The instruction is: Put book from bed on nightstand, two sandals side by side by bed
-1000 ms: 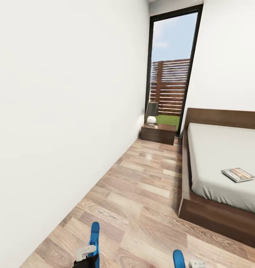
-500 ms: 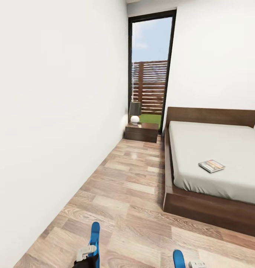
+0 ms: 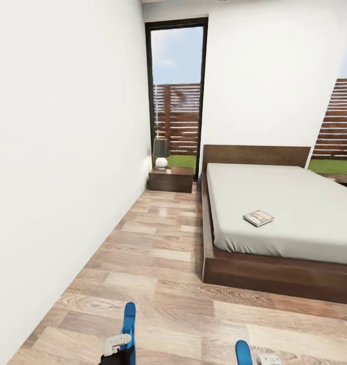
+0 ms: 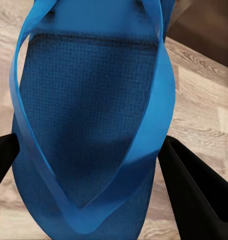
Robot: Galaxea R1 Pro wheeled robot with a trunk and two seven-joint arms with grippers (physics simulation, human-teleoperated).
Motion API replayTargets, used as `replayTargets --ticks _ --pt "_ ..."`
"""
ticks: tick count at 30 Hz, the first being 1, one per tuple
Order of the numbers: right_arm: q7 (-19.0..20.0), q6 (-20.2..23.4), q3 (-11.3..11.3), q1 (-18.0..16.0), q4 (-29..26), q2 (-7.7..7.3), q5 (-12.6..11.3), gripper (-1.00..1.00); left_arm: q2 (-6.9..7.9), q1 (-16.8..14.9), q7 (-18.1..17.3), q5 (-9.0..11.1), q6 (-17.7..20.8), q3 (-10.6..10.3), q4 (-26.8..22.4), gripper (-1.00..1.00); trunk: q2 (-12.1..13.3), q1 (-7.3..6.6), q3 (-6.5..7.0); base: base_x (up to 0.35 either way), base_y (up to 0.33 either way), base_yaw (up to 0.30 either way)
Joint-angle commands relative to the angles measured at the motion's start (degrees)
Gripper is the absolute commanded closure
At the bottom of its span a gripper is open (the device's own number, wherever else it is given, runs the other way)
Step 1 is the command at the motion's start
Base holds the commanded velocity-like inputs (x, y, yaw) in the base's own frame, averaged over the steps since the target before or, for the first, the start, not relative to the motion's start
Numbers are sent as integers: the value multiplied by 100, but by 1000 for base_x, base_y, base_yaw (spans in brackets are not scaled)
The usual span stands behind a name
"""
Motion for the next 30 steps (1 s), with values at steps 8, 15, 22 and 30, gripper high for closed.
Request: replayTargets --ticks 8,15,22,30 --pt "30 -8 -49 -5 4 -1 43 100 -1 -3 -41 17 2 46 5 100 -3 -1 -6 0 0 -300" --pt "30 -9 -49 -5 4 -1 46 100 -1 -3 -41 17 2 47 5 100 -3 -1 -6 0 0 -300" --pt "30 -10 -49 -5 4 -1 46 100 -1 -3 -41 17 2 49 5 100 -3 -1 -6 0 0 -300" --pt "30 -10 -49 -5 3 -1 44 100 -1 -3 -41 17 2 49 67 100 -3 -1 -6 0 0 -300"
